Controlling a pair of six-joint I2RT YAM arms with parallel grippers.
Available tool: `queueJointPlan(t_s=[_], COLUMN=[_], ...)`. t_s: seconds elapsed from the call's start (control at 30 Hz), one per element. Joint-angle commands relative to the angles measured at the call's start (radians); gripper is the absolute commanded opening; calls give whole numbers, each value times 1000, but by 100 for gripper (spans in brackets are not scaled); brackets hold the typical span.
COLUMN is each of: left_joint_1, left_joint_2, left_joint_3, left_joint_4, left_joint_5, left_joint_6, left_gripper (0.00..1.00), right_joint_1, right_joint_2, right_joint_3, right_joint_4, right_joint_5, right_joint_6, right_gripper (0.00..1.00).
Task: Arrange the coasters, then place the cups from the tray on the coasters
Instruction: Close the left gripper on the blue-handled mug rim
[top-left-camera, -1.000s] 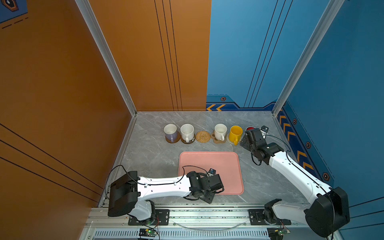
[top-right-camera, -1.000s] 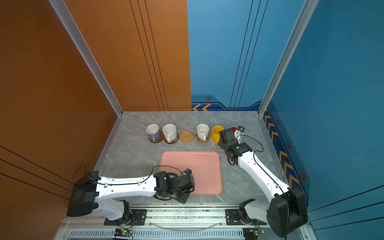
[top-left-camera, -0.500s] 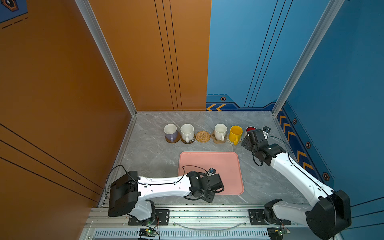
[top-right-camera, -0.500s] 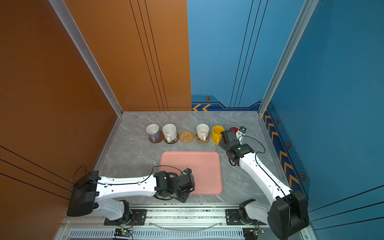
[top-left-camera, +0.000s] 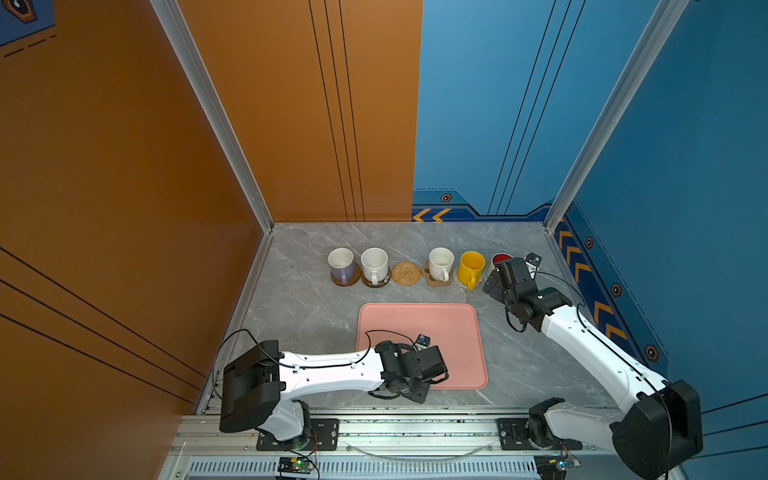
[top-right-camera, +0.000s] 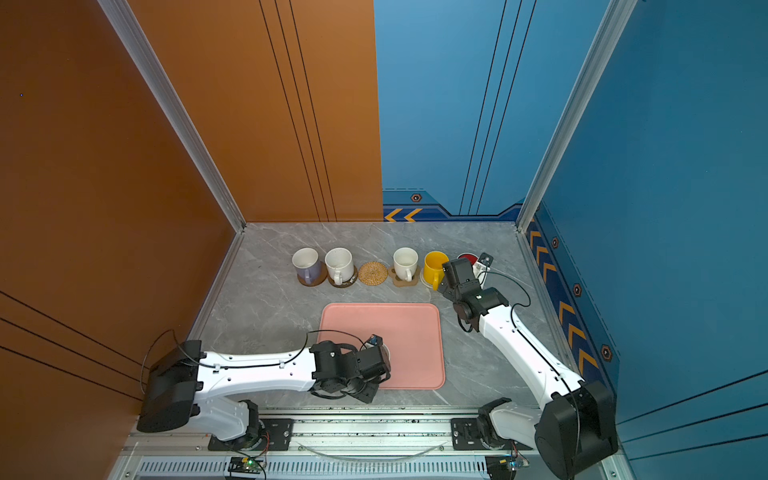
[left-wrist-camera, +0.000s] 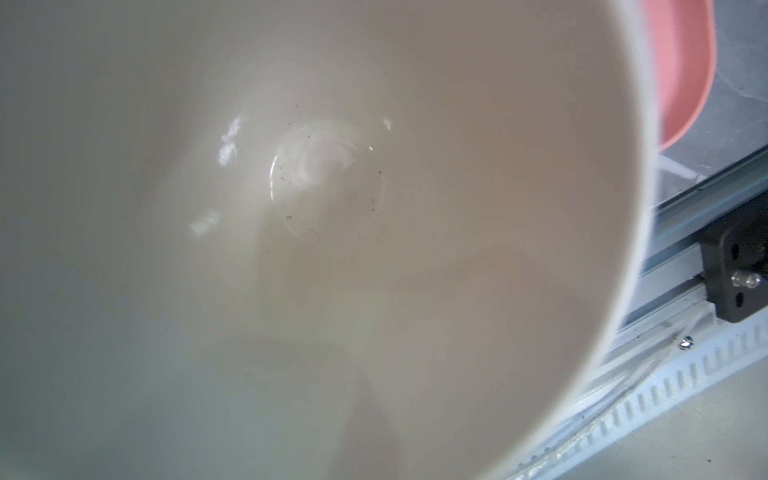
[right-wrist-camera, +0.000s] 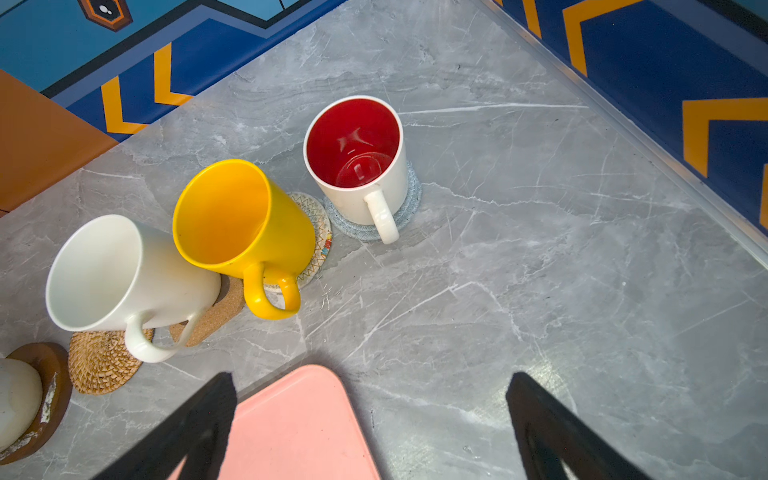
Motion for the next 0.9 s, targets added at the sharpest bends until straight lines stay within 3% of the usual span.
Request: queueJointPlan(t_s=[0.0,0.23,0.53,0.87], left_joint_1=[14,24,29,36], left_joint_2=[4,6,24,55], left_joint_3=[-5,-13,-3,15], left_joint_4=[-16,-16,-17,-16], left_joint_5=[-23,-22,-23,-13], left_joint_6=[2,6,14,23], left_gripper=[27,24,32,29], right_joint_1=[-4,-5,-6,-7], right_joint_2=[-18,-17,-6,-1], right_joint_3=[-16,-16,-13,-13], right_joint_4=[6,7,9,11], right_joint_5=[-3,-3,-7,-12], right_joint_6=[5,5,4,2], right_gripper=[100,100,100,100])
